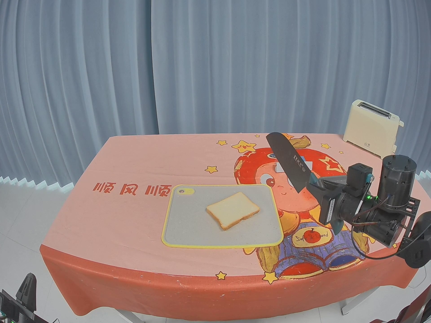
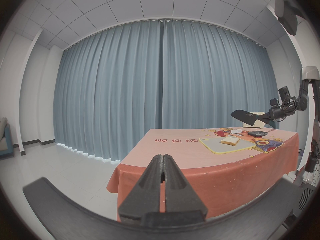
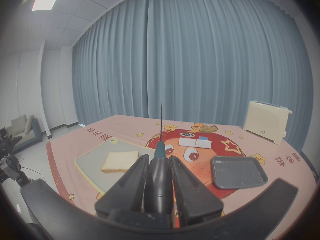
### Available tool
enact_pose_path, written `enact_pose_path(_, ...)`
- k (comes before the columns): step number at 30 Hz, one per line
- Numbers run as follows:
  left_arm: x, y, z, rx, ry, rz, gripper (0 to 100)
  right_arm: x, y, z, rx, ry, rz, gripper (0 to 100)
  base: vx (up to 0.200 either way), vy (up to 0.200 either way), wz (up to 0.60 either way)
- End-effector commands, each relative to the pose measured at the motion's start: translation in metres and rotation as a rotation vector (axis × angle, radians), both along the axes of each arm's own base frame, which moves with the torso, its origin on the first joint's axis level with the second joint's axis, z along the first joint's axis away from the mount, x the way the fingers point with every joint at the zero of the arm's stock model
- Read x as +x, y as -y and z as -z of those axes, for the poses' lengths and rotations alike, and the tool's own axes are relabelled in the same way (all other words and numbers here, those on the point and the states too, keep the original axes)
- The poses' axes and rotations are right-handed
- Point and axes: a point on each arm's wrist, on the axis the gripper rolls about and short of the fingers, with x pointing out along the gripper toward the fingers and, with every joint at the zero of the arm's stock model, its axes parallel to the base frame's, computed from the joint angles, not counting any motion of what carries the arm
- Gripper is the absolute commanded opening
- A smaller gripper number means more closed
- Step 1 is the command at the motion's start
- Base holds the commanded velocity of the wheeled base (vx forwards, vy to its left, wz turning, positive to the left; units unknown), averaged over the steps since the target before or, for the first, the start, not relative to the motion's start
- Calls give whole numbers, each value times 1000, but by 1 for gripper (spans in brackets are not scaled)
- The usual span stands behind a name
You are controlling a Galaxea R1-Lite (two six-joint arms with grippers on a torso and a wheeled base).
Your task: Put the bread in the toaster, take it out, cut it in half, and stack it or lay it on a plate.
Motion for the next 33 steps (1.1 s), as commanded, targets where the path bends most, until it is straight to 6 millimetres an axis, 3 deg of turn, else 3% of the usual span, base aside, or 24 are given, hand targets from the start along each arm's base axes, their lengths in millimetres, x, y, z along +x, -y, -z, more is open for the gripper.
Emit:
enact_pose_path(1,1,0,5,0,-13,-1,0,4,-8,-4,-6,15,-25,0,0,0,0)
enact_pose_path(8,1,0,5,0,-13,-1,0,16,-20,-12,-24,28,-32,0,0,0,0)
enact_pose_path(33,1,0,5,1,-10,-6,0,-14,-23,7,-69,-9,-105,0,0,0,0)
